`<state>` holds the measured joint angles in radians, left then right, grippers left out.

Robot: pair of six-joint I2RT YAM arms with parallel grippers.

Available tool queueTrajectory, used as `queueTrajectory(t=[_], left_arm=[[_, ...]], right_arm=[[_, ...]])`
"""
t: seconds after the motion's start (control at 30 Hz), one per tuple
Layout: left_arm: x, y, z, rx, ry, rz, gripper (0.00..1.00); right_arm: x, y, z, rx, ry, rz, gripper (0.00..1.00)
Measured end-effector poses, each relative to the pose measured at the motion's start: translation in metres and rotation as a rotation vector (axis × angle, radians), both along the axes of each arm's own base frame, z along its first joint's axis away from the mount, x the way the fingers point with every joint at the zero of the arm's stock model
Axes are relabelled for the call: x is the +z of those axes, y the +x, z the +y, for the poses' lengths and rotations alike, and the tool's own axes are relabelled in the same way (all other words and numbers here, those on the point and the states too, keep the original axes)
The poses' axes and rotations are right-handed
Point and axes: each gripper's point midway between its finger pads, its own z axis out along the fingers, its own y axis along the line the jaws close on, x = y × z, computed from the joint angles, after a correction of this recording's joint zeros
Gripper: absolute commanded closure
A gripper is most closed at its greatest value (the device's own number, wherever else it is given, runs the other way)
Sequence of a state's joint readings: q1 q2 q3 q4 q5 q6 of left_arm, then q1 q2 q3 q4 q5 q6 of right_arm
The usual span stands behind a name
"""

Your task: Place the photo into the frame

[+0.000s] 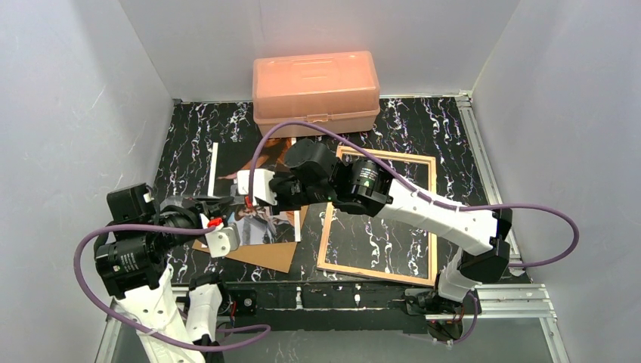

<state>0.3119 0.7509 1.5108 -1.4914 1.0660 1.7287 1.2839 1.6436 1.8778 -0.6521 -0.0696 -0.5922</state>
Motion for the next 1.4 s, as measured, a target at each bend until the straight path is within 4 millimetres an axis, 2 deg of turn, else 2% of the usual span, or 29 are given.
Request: queueTrajectory(t=[0.07,0.17,0.2,0.23,0.3,0.4,0.57,0.77,0.9,1.03,1.23,1.33,1.4], left_arm=[[-0.003,-0.001,-0.002,0.0,-0.025,0.023,0.65],[-0.006,-0.003,-0.005,0.013,-0.072,0.049,0.59],[-0.006,-0.003,-0.005,0.022,-0.089,0.054,0.53],[-0.006,-0.002,-0.005,0.032,-0.105,0.056,0.38],[-0.002,0.002,-0.005,0.049,-0.126,0.041,0.27],[0.004,0.009,-0.002,0.084,-0.167,0.023,0.03],[0.023,0.03,0.008,0.179,-0.253,-0.026,0.02],[0.058,0.057,0.026,0.33,-0.429,-0.06,0.02],[0.076,0.072,0.033,0.397,-0.567,-0.016,0.02],[0.089,0.085,0.038,0.432,-0.662,0.032,0.02],[0.083,0.089,0.041,0.482,-0.724,0.107,0.02],[0.072,0.084,0.039,0.505,-0.741,0.169,0.02],[0.062,0.081,0.037,0.526,-0.765,0.238,0.01]], right_arm=[[-0.004,-0.002,-0.003,-0.006,-0.004,0.018,0.99],[-0.011,-0.003,-0.006,-0.013,-0.019,0.029,0.99],[-0.012,-0.002,-0.006,-0.02,-0.019,0.032,0.99],[-0.012,-0.002,-0.007,-0.023,-0.02,0.035,0.99],[-0.012,-0.001,-0.01,-0.036,-0.017,0.038,0.99],[-0.008,0.0,-0.013,-0.053,0.001,0.043,0.99],[-0.002,0.004,-0.019,-0.096,0.028,0.035,0.99],[0.005,0.024,-0.022,-0.227,0.073,0.019,0.99],[0.006,0.044,-0.03,-0.349,0.097,0.027,0.99],[0.009,0.076,-0.044,-0.492,0.141,0.104,0.99],[0.02,0.127,-0.067,-0.654,0.284,0.311,0.99],[0.031,0.138,-0.076,-0.673,0.383,0.413,0.99],[0.046,0.139,-0.083,-0.671,0.456,0.477,0.99]])
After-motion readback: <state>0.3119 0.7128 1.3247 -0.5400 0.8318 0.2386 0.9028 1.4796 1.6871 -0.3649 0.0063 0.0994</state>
